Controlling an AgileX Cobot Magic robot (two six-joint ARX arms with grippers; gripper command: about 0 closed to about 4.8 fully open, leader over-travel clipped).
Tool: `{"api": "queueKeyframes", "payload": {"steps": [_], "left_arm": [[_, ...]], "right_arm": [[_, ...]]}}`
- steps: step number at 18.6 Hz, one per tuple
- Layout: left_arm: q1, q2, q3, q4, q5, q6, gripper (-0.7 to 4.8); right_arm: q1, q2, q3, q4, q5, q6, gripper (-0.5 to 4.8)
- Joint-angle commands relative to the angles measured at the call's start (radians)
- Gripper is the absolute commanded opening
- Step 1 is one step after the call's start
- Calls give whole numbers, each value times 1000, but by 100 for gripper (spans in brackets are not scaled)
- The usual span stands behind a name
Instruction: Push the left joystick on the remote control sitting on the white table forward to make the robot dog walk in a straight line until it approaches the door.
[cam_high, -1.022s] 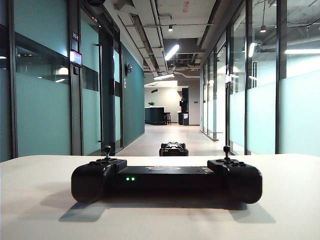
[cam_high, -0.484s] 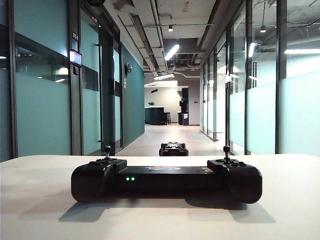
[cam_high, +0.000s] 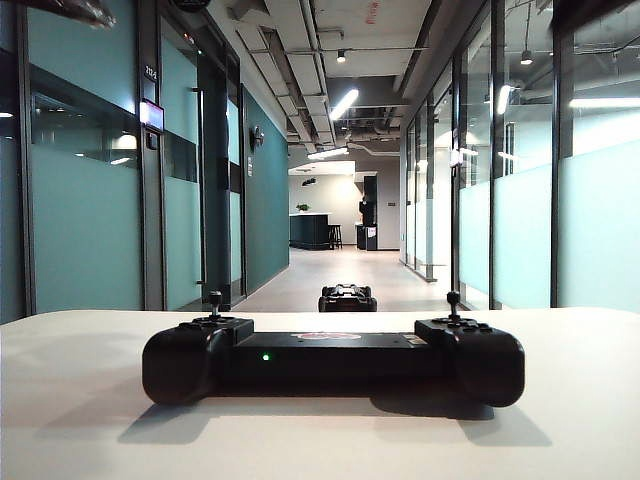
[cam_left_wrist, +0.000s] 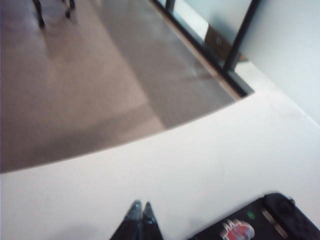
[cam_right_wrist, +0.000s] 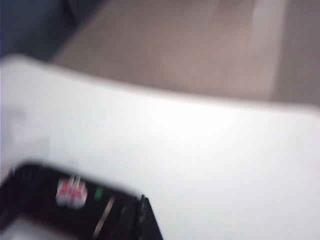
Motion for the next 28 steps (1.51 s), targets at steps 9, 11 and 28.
{"api": "queueKeyframes", "payload": {"steps": [9,11,28], "left_arm": [[-5,55,26,-83,100,70,-5],[-5,59,26,-82,135,67,-5],[-5,79,27,-92,179,71,-5]], "right_arm": [[84,317,96,-238,-211,180,-4],[84,360,96,-275,-211,180,-4],[82,628,95,-199,-200,182,396]]}}
